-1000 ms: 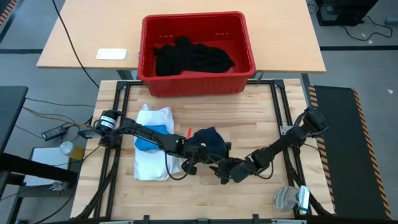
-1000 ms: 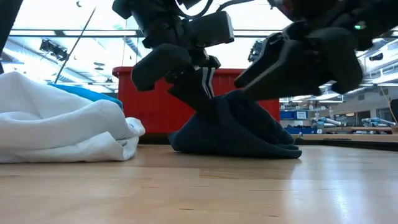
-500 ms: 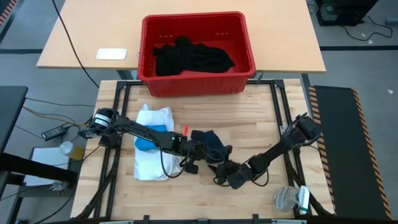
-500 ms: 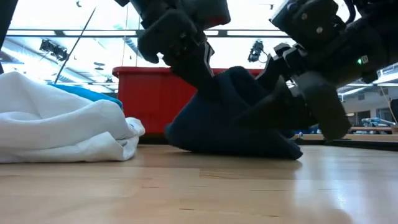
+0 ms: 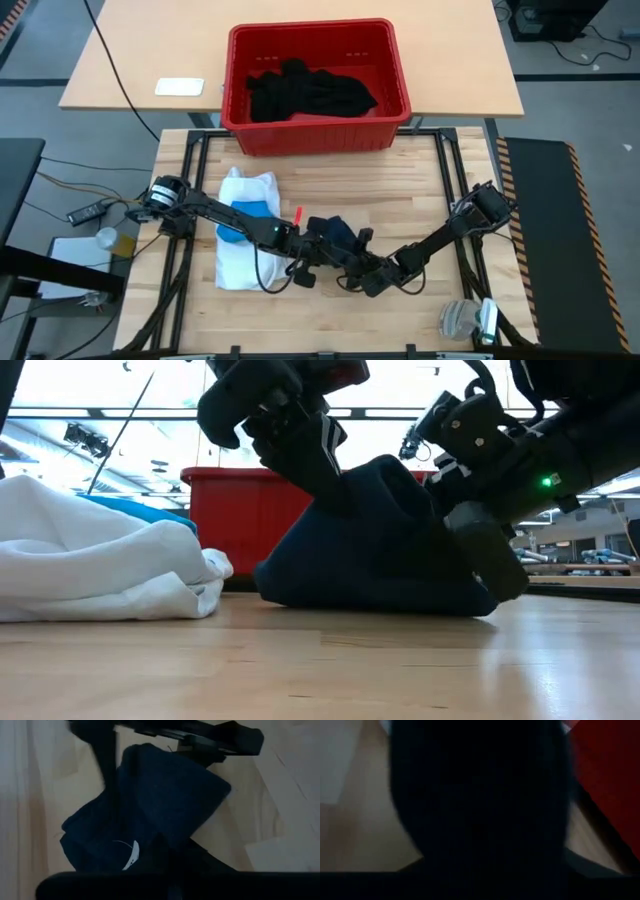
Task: Fold laundry
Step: Stack the folded dark blue underwear on top of the folded blue underwear
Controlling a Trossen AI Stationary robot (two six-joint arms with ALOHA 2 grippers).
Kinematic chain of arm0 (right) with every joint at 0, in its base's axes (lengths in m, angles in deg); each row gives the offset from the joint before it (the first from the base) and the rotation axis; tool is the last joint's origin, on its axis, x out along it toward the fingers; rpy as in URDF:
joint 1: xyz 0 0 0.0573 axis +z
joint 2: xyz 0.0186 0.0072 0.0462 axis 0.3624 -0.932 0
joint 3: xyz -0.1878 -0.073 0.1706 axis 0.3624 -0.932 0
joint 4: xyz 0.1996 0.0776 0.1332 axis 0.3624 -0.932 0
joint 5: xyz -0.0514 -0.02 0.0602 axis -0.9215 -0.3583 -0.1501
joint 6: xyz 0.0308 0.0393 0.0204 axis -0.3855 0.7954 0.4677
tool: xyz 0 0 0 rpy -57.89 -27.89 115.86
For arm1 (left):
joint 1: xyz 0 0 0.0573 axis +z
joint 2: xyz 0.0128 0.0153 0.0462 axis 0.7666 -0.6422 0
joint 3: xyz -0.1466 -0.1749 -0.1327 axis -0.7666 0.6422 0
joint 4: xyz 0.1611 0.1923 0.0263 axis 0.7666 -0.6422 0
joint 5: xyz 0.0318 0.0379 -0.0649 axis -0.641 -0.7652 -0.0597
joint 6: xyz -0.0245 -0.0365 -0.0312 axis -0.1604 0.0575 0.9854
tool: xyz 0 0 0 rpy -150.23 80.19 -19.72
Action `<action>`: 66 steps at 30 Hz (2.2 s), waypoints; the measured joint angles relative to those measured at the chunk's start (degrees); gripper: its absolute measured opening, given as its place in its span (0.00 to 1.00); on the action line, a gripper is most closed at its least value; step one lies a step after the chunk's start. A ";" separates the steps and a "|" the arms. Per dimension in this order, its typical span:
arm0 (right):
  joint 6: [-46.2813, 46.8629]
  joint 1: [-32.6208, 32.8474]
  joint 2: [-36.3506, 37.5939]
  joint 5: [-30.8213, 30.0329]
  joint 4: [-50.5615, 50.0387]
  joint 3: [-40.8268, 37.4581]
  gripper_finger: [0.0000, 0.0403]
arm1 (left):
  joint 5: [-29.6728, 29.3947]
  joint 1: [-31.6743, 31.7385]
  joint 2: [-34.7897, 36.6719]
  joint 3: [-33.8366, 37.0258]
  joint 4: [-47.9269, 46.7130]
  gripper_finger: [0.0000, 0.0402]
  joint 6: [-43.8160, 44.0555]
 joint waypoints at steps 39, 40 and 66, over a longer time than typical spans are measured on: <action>11.43 -1.74 0.02 9.25 2.67 -0.02 0.08 | -18.24 -2.95 -7.71 0.37 -2.89 0.59 9.55; 10.46 -1.63 0.02 9.25 3.22 -0.02 0.08 | -18.20 -2.83 -7.72 0.37 -3.08 0.54 9.02; 23.14 3.44 19.13 10.71 -25.37 0.03 0.68 | -19.96 -3.13 -0.75 -0.57 -14.98 0.04 0.47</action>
